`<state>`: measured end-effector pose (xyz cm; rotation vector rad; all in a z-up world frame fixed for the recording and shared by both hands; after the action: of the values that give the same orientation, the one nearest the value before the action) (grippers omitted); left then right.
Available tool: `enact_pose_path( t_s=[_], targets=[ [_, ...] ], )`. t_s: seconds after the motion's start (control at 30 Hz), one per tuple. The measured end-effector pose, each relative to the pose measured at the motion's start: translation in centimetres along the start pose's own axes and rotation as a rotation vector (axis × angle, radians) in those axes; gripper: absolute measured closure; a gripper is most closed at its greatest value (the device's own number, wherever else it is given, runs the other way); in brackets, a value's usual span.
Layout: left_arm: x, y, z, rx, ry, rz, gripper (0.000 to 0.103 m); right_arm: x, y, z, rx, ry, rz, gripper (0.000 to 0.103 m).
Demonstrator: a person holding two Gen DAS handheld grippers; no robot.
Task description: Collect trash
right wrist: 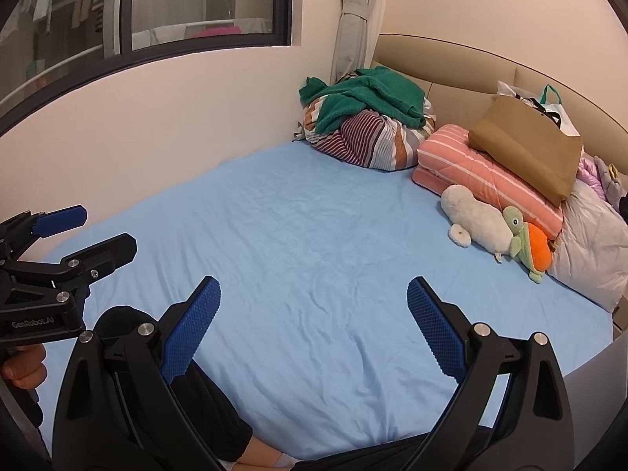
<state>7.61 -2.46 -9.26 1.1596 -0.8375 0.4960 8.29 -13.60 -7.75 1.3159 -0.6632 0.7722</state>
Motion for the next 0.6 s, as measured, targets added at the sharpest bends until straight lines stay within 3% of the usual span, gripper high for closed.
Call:
enact_pose_path(
  t_s=[0.37, 0.6],
  targets=[
    [-0.40, 0.06, 0.26, 0.012, -0.031, -0.010, 0.008, -0.46, -0.39, -0.18, 0.004, 0.012, -0.008, 0.010],
    [-0.74, 0.13, 0.26, 0.060, -0.057, -0.010, 0.008, -0.54, -0.44, -0.16, 0.005, 0.012, -0.008, 0.010]
  ],
)
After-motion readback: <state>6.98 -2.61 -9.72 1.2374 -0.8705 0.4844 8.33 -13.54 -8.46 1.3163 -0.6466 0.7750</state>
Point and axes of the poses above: each gripper's, at about its wrist camera, not at the fingertips, and y roughly against the way its jaws point, z to its right, x to its top, the point moved 9 cm from there along -y, roughly the way its jaws point, and after that the axes turned 14 degrees about -x, right-handed, at the moved point
